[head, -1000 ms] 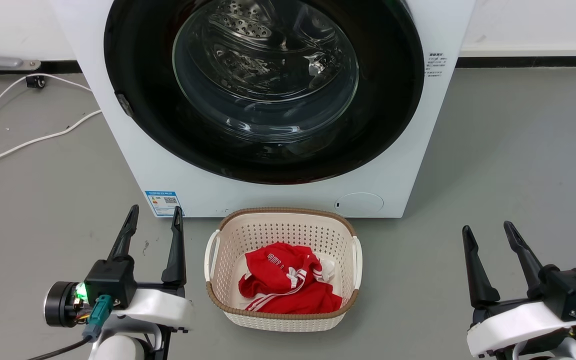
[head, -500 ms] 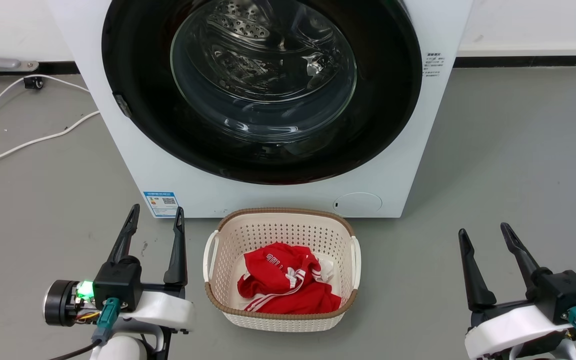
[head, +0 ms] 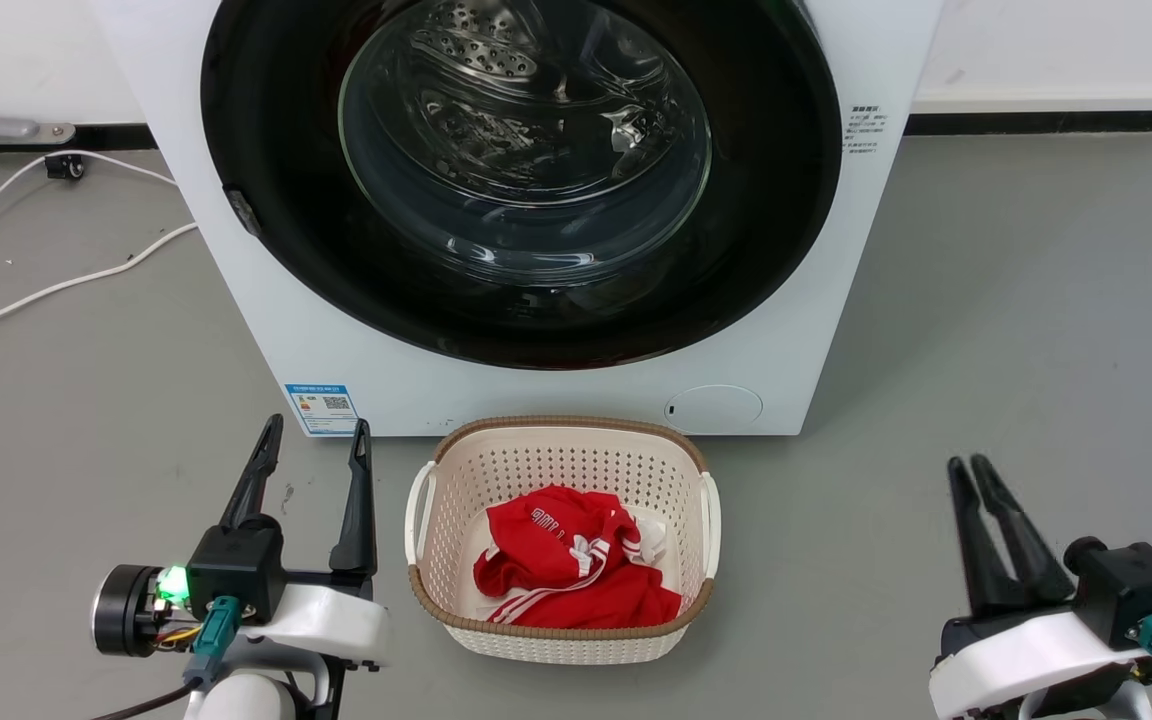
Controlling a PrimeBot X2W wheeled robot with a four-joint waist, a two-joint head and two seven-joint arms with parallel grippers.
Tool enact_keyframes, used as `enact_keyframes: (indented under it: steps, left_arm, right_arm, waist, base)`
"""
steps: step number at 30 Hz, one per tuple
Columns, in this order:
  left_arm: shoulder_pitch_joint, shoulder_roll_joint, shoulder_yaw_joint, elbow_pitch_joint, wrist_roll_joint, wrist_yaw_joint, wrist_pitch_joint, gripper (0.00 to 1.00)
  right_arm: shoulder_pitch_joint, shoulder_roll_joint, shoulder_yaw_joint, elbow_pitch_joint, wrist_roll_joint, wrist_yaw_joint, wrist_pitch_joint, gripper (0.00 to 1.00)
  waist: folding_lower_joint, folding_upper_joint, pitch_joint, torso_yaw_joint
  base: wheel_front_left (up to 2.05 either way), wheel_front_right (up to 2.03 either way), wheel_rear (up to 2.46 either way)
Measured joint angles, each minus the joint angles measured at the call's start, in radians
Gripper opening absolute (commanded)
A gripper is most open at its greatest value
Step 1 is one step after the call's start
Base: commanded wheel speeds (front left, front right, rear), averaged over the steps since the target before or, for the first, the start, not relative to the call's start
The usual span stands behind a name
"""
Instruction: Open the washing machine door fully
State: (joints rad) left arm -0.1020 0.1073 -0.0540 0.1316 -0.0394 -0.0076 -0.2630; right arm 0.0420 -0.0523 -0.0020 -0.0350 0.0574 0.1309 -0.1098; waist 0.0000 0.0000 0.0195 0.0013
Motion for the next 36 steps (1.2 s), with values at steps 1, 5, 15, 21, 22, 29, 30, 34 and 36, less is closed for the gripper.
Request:
enact_keyframes:
  steps: [1, 5, 15, 21, 22, 29, 30, 34, 36]
  left_arm:
    - [0.000, -0.001, 0.000, 0.000, 0.000, 0.000, 0.000, 1.00]
    - [0.000, -0.005, 0.004, 0.002, 0.000, -0.001, 0.000, 1.00]
    - [0.000, -0.012, 0.014, 0.005, -0.002, -0.003, 0.000, 1.00]
    - [-0.001, -0.015, 0.026, 0.001, -0.007, -0.006, 0.000, 1.00]
    - [-0.004, -0.016, 0.027, -0.001, -0.007, -0.006, 0.000, 1.00]
    - [-0.034, -0.016, 0.047, -0.021, -0.008, -0.006, 0.000, 1.00]
    - [-0.040, -0.016, 0.050, -0.024, -0.008, -0.006, 0.000, 1.00]
    - [-0.089, -0.016, 0.059, -0.040, -0.008, -0.010, 0.000, 1.00]
    - [-0.100, -0.018, 0.058, -0.044, -0.008, -0.010, 0.000, 1.00]
  right_arm:
    - [0.000, 0.000, 0.000, 0.000, 0.007, 0.000, 0.000, 0.00]
    - [-0.001, 0.000, 0.000, 0.001, 0.052, 0.000, -0.014, 0.00]
    - [-0.020, 0.000, 0.023, 0.055, 0.666, 0.000, -0.109, 0.00]
    - [-0.080, 0.001, 0.053, 0.096, 1.180, 0.000, -0.134, 0.00]
    - [-0.097, 0.001, 0.055, 0.109, 1.219, 0.000, -0.135, 0.00]
    - [-0.282, -0.001, 0.012, 0.245, 1.434, 0.000, -0.056, 0.00]
    - [-0.322, -0.006, 0.003, 0.273, 1.454, 0.000, -0.038, 0.00]
    - [-0.580, -0.060, -0.025, 0.444, 1.522, 0.000, 0.062, 0.00]
    - [-0.662, -0.082, -0.023, 0.505, 1.532, 0.000, 0.095, 0.00]
  waist:
    - [0.0000, 0.0000, 0.000, 0.000]
    - [0.0000, 0.0000, 0.000, 0.000]
    - [0.0000, 0.0000, 0.000, 0.001]
    - [0.0000, 0.0000, 0.012, -0.003]
    - [0.0000, 0.0000, 0.017, -0.005]
    - [0.0000, 0.0000, 0.065, -0.020]
    - [0.0000, 0.0000, 0.075, -0.021]
    - [0.0001, 0.0000, 0.144, -0.027]
    - [0.0001, 0.0000, 0.166, -0.026]
  base:
    - [0.00, 0.00, 0.00]
    - [0.00, 0.00, 0.00]
    - [0.00, 0.00, 0.00]
    - [0.00, 0.00, 0.00]
    - [0.00, 0.00, 0.00]
    - [0.00, 0.00, 0.00]
    - [0.00, 0.00, 0.00]
    - [0.00, 0.00, 0.00]
    - [0.00, 0.00, 0.00]
